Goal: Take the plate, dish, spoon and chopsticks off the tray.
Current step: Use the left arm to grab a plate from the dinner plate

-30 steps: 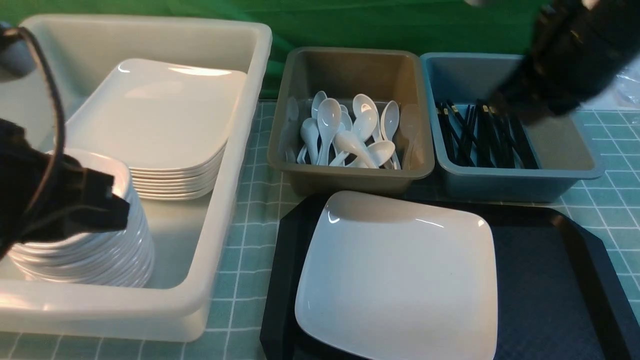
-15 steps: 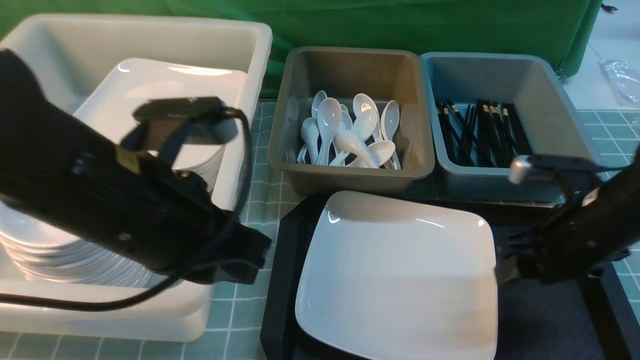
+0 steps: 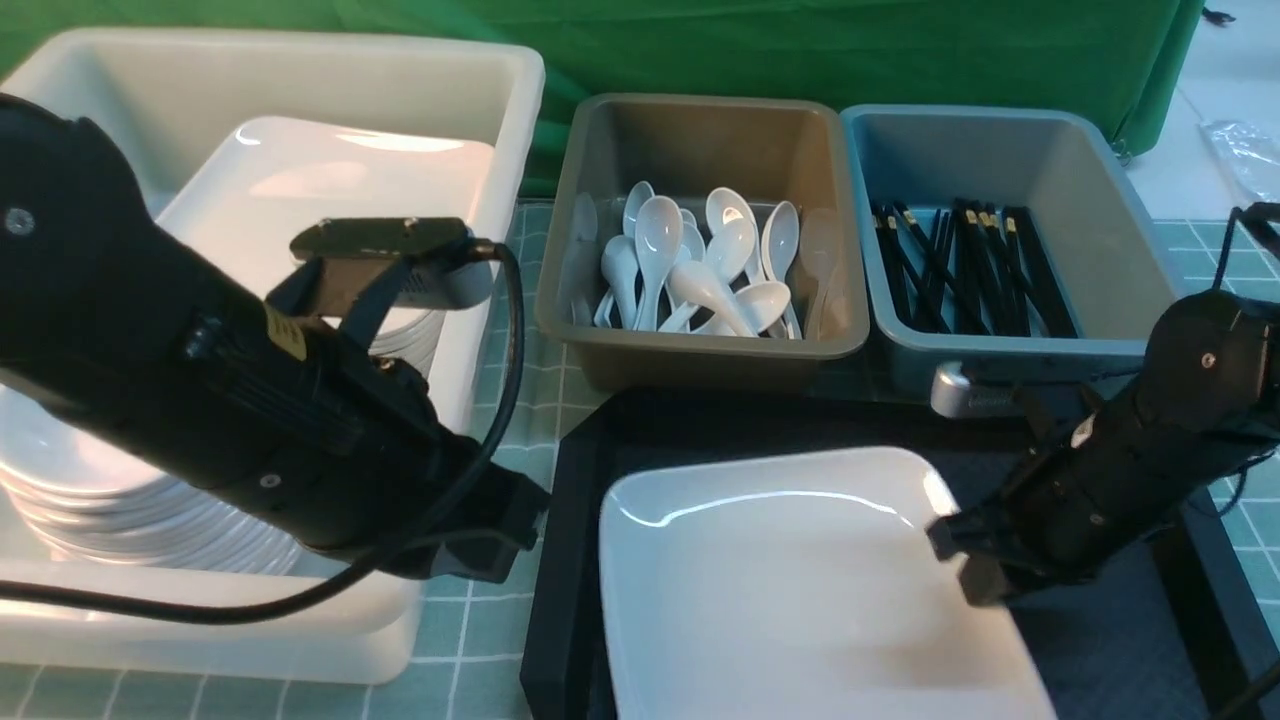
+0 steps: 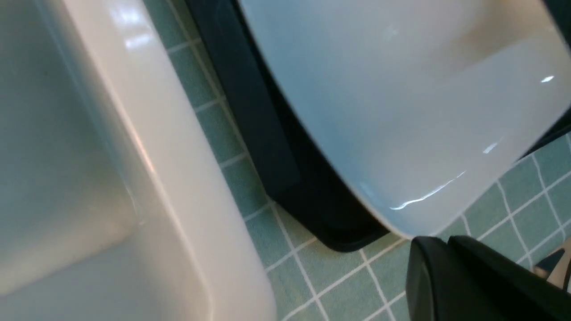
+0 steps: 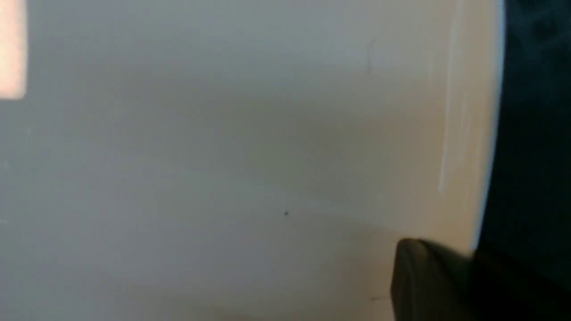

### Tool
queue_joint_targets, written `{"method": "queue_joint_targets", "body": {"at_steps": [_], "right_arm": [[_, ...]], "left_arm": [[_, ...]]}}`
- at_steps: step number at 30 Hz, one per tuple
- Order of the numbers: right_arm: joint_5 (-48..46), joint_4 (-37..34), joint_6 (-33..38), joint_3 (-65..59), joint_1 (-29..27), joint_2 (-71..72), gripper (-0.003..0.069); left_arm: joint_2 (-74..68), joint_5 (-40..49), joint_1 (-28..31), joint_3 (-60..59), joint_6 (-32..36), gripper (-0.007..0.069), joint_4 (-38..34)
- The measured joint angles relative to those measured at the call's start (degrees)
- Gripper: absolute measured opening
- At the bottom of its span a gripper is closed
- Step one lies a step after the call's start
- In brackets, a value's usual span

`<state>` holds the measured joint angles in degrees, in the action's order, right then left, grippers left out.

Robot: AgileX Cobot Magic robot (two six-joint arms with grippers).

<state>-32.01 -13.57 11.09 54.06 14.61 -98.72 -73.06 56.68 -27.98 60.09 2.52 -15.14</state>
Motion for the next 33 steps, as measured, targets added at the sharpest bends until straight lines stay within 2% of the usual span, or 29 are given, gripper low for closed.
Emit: {"method": "queue_joint_targets", "body": {"at_steps": [3,7,10,11,12,13,14,15,16,17,19,22,25,30,33], "right_arm": [[-4.7,4.3,-1.5,-0.3,-1.4,1.6,0.012],[-8.0,11.7,-8.5,-1.4,-3.0,2.8,0.012],[-8.8,15.9,-12.5,-1.9,-3.4,2.8,0.0151],[-9.4,19.0,-13.4,-2.2,-3.5,2.8,0.0235],[-9.4,19.2,-13.4,-2.2,-3.5,2.8,0.0235],[-9.5,20.4,-13.7,-2.3,-3.5,2.8,0.0368],[-9.6,20.6,-13.8,-2.3,-3.5,2.8,0.0384],[-10.3,20.8,-13.8,-2.0,-3.5,2.8,0.0508],[-11.5,20.6,-13.8,-1.6,-3.4,2.9,0.057],[-12.5,20.5,-13.6,-1.1,-3.2,3.2,0.0612],[-14.5,20.8,-13.4,-0.5,-2.4,4.8,0.0639],[-15.8,21.1,-13.5,-0.1,-1.0,9.3,0.0598],[-16.6,21.1,-13.5,0.0,0.8,18.1,0.0498],[-18.8,21.0,-13.6,0.0,1.3,30.5,0.0373],[-21.4,21.0,-13.7,0.0,1.3,38.5,0.0281]], "left_arm": [[0.0,0.7,0.0,0.0,0.0,0.001,0.3],[0.0,0.8,0.0,0.0,-0.1,0.001,0.0],[0.0,0.6,0.0,0.0,-0.1,0.001,-0.5],[0.0,0.1,-0.1,0.0,-0.1,0.001,-0.8],[0.0,-0.1,-0.1,0.0,-0.1,0.001,-0.9],[-0.6,-0.8,-0.7,0.2,-0.1,0.001,-0.9],[-0.6,-0.9,-0.8,0.1,-0.1,0.001,-0.9],[-1.8,-1.1,-1.4,0.8,-0.1,0.001,-0.9],[-2.7,-1.1,-2.0,1.6,-0.1,0.001,-0.9],[-4.3,-1.1,-2.7,2.7,-0.1,0.001,-0.9],[-7.4,-0.9,-3.7,6.0,-0.1,0.001,-0.6],[-13.1,0.5,-4.0,11.5,-0.3,0.001,-0.7],[-20.8,2.3,-4.0,18.8,0.1,0.001,-0.4],[-29.2,2.8,-4.0,26.4,3.4,0.0025,-0.4],[-34.7,3.0,-4.0,30.5,4.9,0.0092,0.0]]}}
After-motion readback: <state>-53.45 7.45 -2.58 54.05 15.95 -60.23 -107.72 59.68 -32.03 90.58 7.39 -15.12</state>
